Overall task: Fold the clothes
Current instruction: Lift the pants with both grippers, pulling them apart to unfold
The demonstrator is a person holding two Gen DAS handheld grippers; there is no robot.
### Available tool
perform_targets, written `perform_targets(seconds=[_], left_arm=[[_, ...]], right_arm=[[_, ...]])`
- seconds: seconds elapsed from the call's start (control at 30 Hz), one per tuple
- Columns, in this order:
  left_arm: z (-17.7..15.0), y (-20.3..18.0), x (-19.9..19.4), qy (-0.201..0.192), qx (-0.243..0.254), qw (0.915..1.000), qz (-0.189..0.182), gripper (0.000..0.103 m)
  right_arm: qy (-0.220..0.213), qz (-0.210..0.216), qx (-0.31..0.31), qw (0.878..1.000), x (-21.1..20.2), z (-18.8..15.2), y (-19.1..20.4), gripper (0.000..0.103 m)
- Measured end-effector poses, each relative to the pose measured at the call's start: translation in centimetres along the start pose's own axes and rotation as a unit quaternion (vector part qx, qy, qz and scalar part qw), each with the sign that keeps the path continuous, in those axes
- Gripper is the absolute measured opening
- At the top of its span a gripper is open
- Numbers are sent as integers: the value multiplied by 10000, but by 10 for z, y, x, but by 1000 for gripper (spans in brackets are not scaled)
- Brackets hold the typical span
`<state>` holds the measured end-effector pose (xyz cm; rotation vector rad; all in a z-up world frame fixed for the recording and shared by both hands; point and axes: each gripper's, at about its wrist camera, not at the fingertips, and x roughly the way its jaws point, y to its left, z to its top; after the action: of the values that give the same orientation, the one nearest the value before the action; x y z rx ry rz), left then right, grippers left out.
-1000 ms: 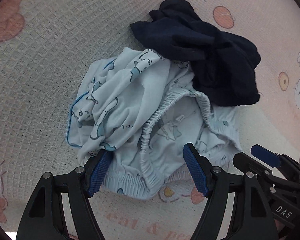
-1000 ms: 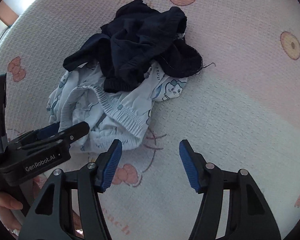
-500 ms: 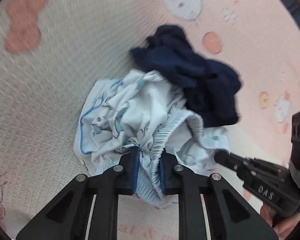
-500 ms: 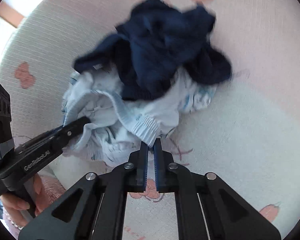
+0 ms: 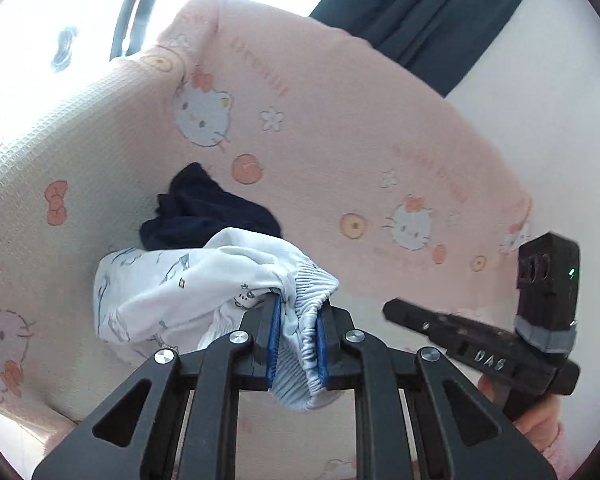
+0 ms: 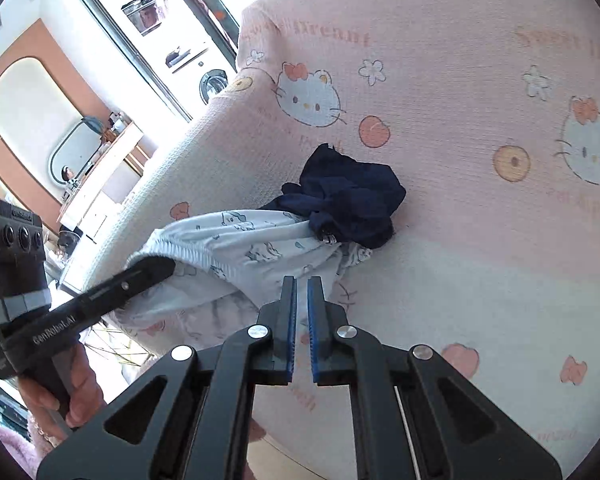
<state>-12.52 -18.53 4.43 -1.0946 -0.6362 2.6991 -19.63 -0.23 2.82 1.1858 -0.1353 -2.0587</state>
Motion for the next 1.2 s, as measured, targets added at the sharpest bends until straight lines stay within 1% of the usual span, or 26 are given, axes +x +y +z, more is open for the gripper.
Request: perform_targets(seconds=[0.03,0.13,0.2,0.23,0.3,0.37,0.43,0.47,0.5,0.57,0.6,0.67,0.73,0.77,0.83,0.9,0.97,1.0,1.07,1.1,1.2], left_arm=[[-1,-15,-1,-33,93,9999,-45,15],[-1,-62,-10,-114,335,9989,-305,15],[-4,-95,-20,-160,552,9967,-573,15],[-6,-112,-23,-187,678,9952,-683,15],[-10,-143,-29,-222,888,9920,-866,15],[-14,-169,-34,-178,1010,9884,-1122,15],[-20,-192,-37,-126,1143,9847,-1312,15],[-23,-200,-38,-99,1223,9830,-1369,15],[-26,-206,-39,-82,1282,9819,-1395,15],[-34,-217,-42,-36,1395,9795,-1455,15],[-37,-221,-43,-9,1437,9783,-1492,15],[-42,-225,-44,47,1485,9767,-1550,15],[-47,-228,-45,39,1621,9770,-1385,15],[-49,-227,-45,58,1669,9767,-1347,15],[-53,-224,-44,154,1647,9761,-1409,15],[-56,-219,-40,290,1476,9766,-1534,15],[-60,-216,-38,304,1372,9780,-1542,15],[-63,-216,-37,311,1402,9780,-1514,15],[-67,-213,-36,335,1491,9789,-1355,15],[-68,-210,-36,351,1514,9796,-1274,15],[-68,-193,-34,440,1321,9829,-1204,15]], right_arm=[[14,-47,-34,10000,-8,-9,0,5],[290,-129,-36,9995,-24,-40,-10,7],[368,-12,143,9992,-41,-64,-24,19],[374,63,234,9990,-52,-77,-32,23],[242,107,412,9988,-74,-96,-43,43],[84,19,569,9983,-96,-108,-54,50],[-98,-191,750,9969,-113,-115,-66,56],[-191,-295,847,9958,-122,-118,-72,62],[-288,-413,953,9942,-130,-124,-81,67],[-393,-645,1177,9902,-142,-133,-98,67],[-425,-640,1324,9882,-146,-138,-108,67],[-528,-400,1715,9830,-156,-148,-127,67],[-584,-160,2036,9772,-167,-152,-139,67],[-631,-202,2033,9769,-176,-152,-139,67],[-726,-292,2022,9762,-193,-151,-139,67],[-856,-673,1886,9760,-202,-151,-136,70],[-715,-886,1846,9762,-192,-152,-137,71],[-620,-882,1941,9750,-184,-155,-139,71],[-481,-650,2185,9725,-175,-161,-144,71],[-460,-564,2173,9734,-174,-161,-145,71],[-399,-309,2130,9757,-171,-161,-147,71]])
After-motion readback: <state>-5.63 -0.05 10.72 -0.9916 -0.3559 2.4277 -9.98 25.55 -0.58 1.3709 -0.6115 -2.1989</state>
